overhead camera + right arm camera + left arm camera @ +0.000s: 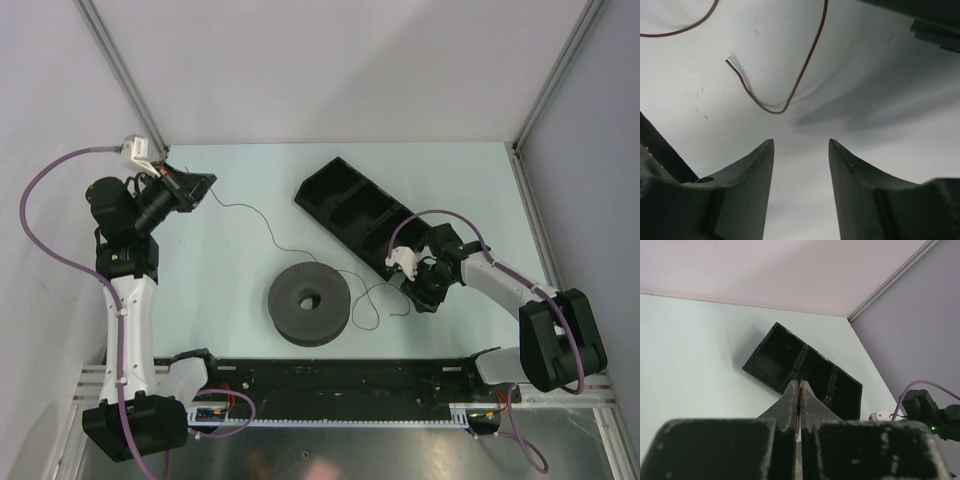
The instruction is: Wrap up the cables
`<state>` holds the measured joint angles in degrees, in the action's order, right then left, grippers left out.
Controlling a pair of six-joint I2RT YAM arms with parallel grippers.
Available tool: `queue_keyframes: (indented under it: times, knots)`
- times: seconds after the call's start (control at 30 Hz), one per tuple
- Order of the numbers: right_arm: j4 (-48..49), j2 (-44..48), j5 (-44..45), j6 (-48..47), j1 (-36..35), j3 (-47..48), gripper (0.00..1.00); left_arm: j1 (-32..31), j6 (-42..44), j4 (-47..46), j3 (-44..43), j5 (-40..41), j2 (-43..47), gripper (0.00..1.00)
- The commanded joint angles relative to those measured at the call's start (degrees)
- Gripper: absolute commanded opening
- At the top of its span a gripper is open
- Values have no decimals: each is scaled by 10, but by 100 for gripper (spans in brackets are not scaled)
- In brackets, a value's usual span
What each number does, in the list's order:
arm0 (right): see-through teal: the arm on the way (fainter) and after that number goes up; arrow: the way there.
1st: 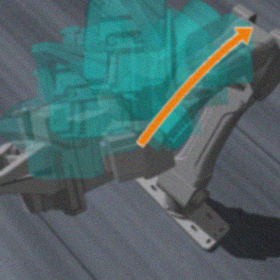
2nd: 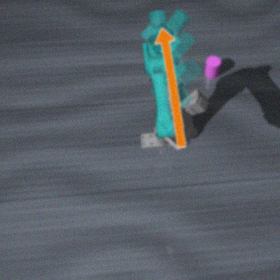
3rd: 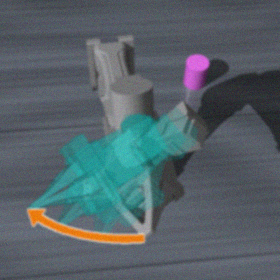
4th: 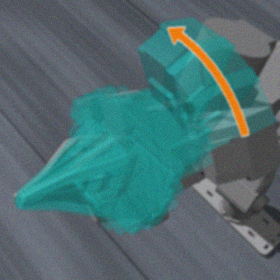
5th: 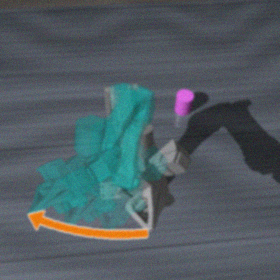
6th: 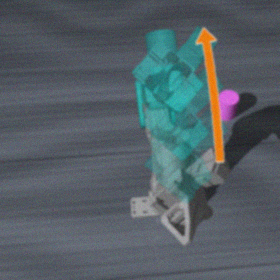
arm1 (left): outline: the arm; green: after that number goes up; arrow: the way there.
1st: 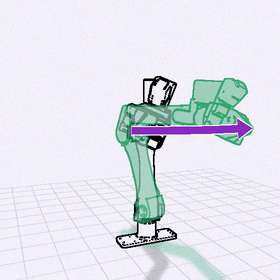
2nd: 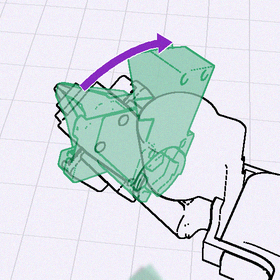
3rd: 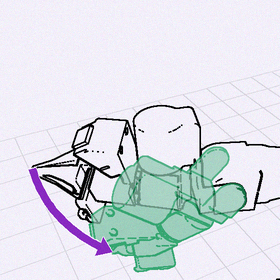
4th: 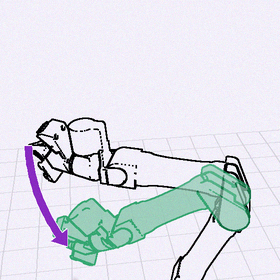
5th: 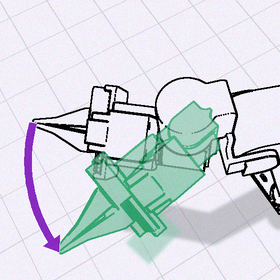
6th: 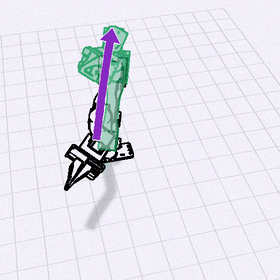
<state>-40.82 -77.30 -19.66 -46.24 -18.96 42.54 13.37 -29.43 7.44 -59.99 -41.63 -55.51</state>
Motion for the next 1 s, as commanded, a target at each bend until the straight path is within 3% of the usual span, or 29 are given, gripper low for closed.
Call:
queue_keyframes:
  times: [0.0,0.13,0.53,0.97]
  knots:
    - [28,-9,-45,24,10,1,57,5,24,-12,0,4,4,0]
    - [9,0,-80,37,25,3,62,5,29,-12,1,4,7,0]
    - [46,-19,-168,169,34,27,64,5,29,-12,5,6,6,0]
    - [111,-68,-94,286,-24,39,57,5,30,-12,3,10,5,0]
